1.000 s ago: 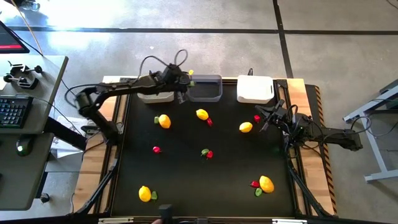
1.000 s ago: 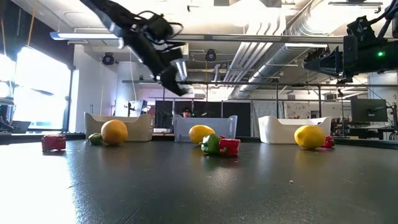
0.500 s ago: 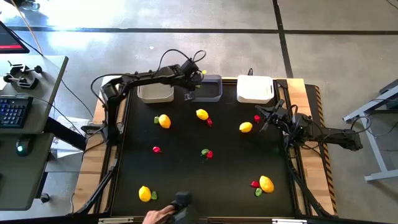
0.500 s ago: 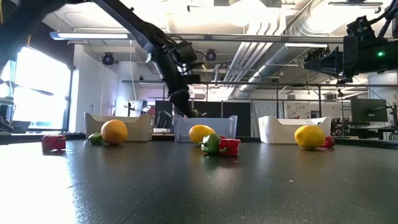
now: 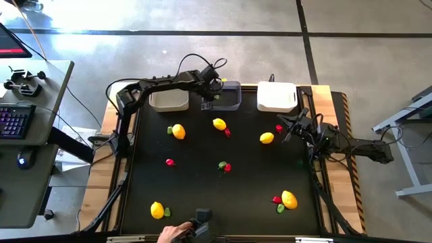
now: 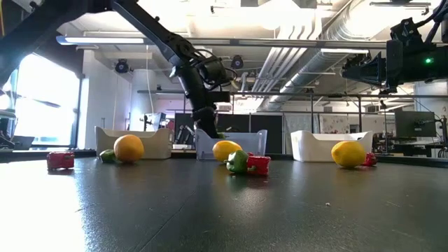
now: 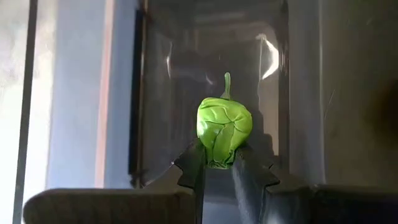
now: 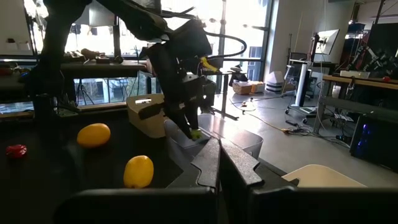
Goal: Sort produce into baskets
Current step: Put the green bell pepper into the transparent bin, then put the lemon into the white bin
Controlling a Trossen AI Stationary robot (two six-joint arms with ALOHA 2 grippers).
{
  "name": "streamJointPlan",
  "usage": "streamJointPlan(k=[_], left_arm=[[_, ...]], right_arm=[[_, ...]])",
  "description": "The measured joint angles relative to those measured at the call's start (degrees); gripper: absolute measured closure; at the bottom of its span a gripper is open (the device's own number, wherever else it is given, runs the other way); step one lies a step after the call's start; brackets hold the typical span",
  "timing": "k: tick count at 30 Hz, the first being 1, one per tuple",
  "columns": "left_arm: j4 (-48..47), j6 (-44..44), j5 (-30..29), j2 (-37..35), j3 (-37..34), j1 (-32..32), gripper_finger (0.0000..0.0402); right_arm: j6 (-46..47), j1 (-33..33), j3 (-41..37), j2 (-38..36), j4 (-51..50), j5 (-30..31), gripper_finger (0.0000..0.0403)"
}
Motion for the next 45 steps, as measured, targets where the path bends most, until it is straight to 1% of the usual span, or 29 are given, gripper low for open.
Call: streamJointPlan(k=[5,14,18,20,22,25,27,28,31,34,39,41,43,45], left_arm=[[-0.08,-0.01,0.02,0.0,-0.02,-0.11,0.034],[-1.1,-4.37,0.11,0.0,-0.04,-0.38,0.0279],[-0.6,-4.58,0.06,0.0,-0.04,-0.88,0.027],[-0.48,-4.53,0.0,-0.1,-0.04,-0.9,0.0278],[-0.14,-4.53,-0.03,-0.5,-0.07,-0.95,0.0299],[2.59,-5.91,0.11,-1.64,-0.11,-0.94,0.0347],[4.35,-6.69,1.26,-2.3,-0.11,-0.95,0.0381],[5.43,-7.42,2.13,-2.45,-0.11,-1.02,0.0391],[8.22,-9.31,4.49,-2.58,-0.11,-1.38,0.0393],[13.57,-10.68,4.63,-2.7,-1.08,-2.26,0.0398],[22.92,-13.64,4.42,-3.29,-6.33,-3.85,0.0401],[26.04,-14.36,4.36,-4.21,-9.03,-4.42,0.0401],[31.15,-15.57,3.99,-5.01,-11.48,-5.02,0.0401],[33.39,-16.69,3.56,-6.46,-14.59,-5.38,0.0401]], right_arm=[[-0.01,-0.02,0.01,0.0,0.0,0.0,0.0402],[-0.01,-0.02,0.0,0.0,0.0,-0.01,0.0402],[-0.01,-0.01,0.01,0.0,0.01,-0.01,0.0402],[0.0,0.0,0.01,0.0,0.0,0.0,0.0402],[0.0,-0.02,0.01,0.0,0.0,-0.01,0.0402],[-0.01,0.0,0.01,0.0,0.02,0.0,0.0402],[0.0,-0.01,0.0,0.0,0.01,0.0,0.0402],[0.0,0.0,0.0,0.0,0.02,0.0,0.0402],[-0.01,0.0,0.01,0.0,0.02,0.0,0.0402],[-0.01,-0.02,0.01,0.0,0.02,0.0,0.0402],[-0.01,0.0,0.01,0.0,0.0,-0.01,0.0402],[-0.01,0.0,0.01,0.0,0.02,0.0,0.0402],[0.0,0.0,0.0,0.0,0.0,-0.02,0.0402],[0.01,-0.01,0.0,0.0,0.01,-0.01,0.0402]])
